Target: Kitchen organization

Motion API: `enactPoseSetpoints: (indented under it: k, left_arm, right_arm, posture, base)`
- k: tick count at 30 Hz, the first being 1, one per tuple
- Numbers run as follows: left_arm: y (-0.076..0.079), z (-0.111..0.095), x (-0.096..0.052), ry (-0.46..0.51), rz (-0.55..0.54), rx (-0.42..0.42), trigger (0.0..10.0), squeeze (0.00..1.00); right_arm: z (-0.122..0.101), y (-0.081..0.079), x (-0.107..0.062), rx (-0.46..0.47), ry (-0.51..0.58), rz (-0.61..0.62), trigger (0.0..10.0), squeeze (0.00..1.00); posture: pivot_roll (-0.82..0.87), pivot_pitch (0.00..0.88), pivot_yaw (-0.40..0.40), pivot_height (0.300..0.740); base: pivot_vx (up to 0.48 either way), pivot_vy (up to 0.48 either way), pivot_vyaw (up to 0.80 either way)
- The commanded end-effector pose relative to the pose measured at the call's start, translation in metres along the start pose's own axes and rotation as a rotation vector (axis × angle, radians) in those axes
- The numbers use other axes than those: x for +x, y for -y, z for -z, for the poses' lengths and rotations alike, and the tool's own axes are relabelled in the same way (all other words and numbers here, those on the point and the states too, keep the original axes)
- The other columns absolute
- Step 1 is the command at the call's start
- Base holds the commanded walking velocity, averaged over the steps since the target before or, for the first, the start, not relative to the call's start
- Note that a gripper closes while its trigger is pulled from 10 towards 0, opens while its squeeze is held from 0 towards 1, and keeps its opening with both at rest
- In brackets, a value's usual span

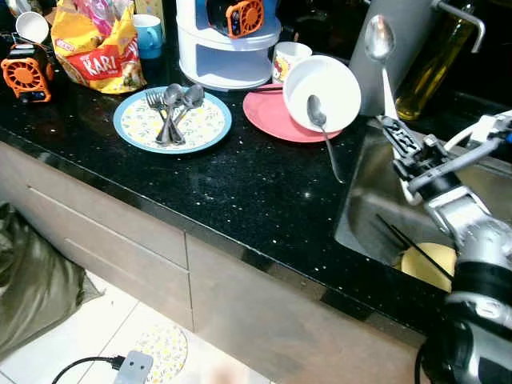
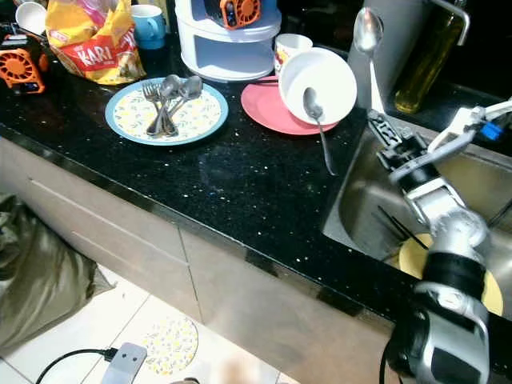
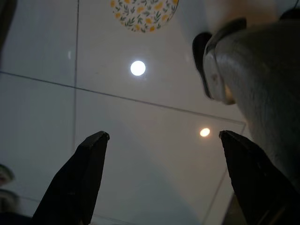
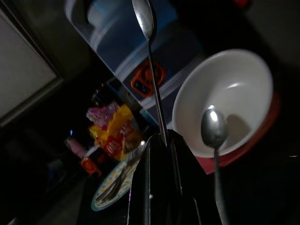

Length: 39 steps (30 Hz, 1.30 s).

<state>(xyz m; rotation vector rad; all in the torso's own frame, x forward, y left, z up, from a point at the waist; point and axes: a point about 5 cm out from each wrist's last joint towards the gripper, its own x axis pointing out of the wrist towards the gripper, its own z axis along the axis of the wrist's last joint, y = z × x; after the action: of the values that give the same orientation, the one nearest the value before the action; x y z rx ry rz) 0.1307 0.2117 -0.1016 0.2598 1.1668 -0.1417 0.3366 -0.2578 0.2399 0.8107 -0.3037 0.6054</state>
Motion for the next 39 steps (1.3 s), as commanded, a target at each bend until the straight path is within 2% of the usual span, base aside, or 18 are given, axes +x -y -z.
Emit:
enactPoseSetpoints:
  k: [1,7,10,12,13,15,16,17,18,19,21,25,30,33,36,37,38,39]
  left_arm:
    - [0.015,0.013,0.0,-0.047,0.056,0.017,10.0,0.0]
    - [0.014,0.014,0.0,-0.051,0.057,0.022,10.0,0.0]
    - [0.014,0.014,0.0,-0.053,0.059,0.028,10.0,0.0]
    - [0.014,0.014,0.0,-0.053,0.06,0.029,10.0,0.0]
    - [0.014,0.014,0.0,-0.054,0.06,0.032,10.0,0.0]
    - [0.014,0.014,0.0,-0.054,0.061,0.033,10.0,0.0]
    - [0.014,0.014,0.0,-0.054,0.061,0.035,10.0,0.0]
    - [0.013,0.014,0.0,-0.053,0.062,0.037,10.0,0.0]
    - [0.013,0.014,0.0,-0.053,0.062,0.039,10.0,0.0]
    - [0.013,0.014,0.0,-0.053,0.062,0.039,10.0,0.0]
    - [0.013,0.013,0.0,-0.053,0.063,0.044,10.0,0.0]
    - [0.013,0.013,0.0,-0.054,0.065,0.047,10.0,0.0]
    - [0.013,0.013,0.0,-0.054,0.065,0.048,10.0,0.0]
    - [0.016,0.015,0.0,-0.061,0.074,0.051,10.0,0.0]
    - [0.021,0.02,-0.001,-0.069,0.083,0.049,10.0,0.0]
    - [0.021,0.02,-0.001,-0.069,0.083,0.049,10.0,0.0]
    - [0.023,0.023,-0.001,-0.075,0.088,0.046,10.0,0.0]
    - [0.023,0.023,-0.001,-0.075,0.088,0.046,10.0,0.0]
  right_arm:
    - [-0.006,-0.004,-0.01,-0.023,0.002,-0.034,0.0,0.0]
    - [-0.016,-0.02,-0.039,-0.146,-0.095,-0.108,0.0,0.0]
    - [-0.024,-0.021,-0.05,-0.273,-0.186,-0.041,0.0,0.0]
    - [-0.026,-0.02,-0.052,-0.302,-0.206,-0.015,0.0,0.0]
    - [-0.03,-0.014,-0.055,-0.383,-0.258,0.077,0.0,0.0]
    - [-0.032,-0.012,-0.055,-0.416,-0.278,0.119,0.0,0.0]
    - [-0.033,-0.007,-0.056,-0.492,-0.317,0.185,0.0,0.0]
    - [-0.032,-0.003,-0.055,-0.572,-0.375,0.246,10.0,0.0]
    - [-0.03,-0.002,-0.053,-0.649,-0.424,0.278,10.0,0.0]
    - [-0.03,-0.002,-0.053,-0.649,-0.424,0.278,10.0,0.0]
    - [-0.017,0.001,-0.047,-0.77,-0.546,0.306,10.0,0.0]
    - [-0.006,0.005,-0.039,-0.85,-0.632,0.36,10.0,0.0]
    - [-0.005,0.007,-0.036,-0.877,-0.638,0.379,10.0,0.0]
    - [-0.019,0.024,-0.016,-1.166,-0.768,0.543,10.0,0.0]
    - [-0.029,0.018,0.007,-1.423,-0.954,0.477,10.0,0.0]
    - [-0.029,0.018,0.007,-1.423,-0.954,0.477,10.0,0.0]
    - [-0.03,0.016,0.015,-1.545,-1.106,0.427,10.0,0.0]
    - [-0.03,0.016,0.015,-1.545,-1.106,0.427,10.0,0.0]
  posture:
    - [0.02,0.11,-0.079,0.74]
    - [0.01,0.113,-0.069,0.74]
    - [0.0,0.113,-0.066,0.74]
    - [0.0,0.113,-0.066,0.74]
    - [0.0,0.115,-0.062,0.74]
    - [0.0,0.115,-0.062,0.74]
    - [-0.01,0.114,-0.063,0.74]
    - [-0.01,0.115,-0.064,0.74]
    - [-0.01,0.115,-0.063,0.74]
    - [-0.01,0.115,-0.063,0.74]
    - [-0.01,0.112,-0.064,0.74]
    - [-0.01,0.111,-0.065,0.74]
    - [-0.01,0.111,-0.065,0.74]
    - [-0.02,0.112,-0.073,0.74]
    - [-0.03,0.13,-0.093,0.74]
    - [-0.03,0.13,-0.093,0.74]
    - [-0.03,0.14,-0.099,0.74]
    - [-0.03,0.14,-0.099,0.74]
  base:
    - [0.0,0.0,-0.8]
    - [0.0,0.0,-0.8]
    - [0.0,0.0,-0.8]
    - [0.0,0.0,-0.8]
    - [0.0,0.0,-0.8]
    - [0.0,0.0,-0.8]
    - [0.0,0.0,0.0]
    - [0.0,0.0,0.0]
    - [0.0,0.0,0.0]
    - [0.0,0.0,0.0]
    - [0.0,0.0,0.0]
    - [0.0,0.0,0.0]
    - [0.0,0.0,0.0]
    - [0.0,0.0,0.0]
    - [0.0,0.0,0.0]
    - [0.0,0.0,0.0]
    - [0.0,0.0,0.0]
    - [0.0,0.0,0.0]
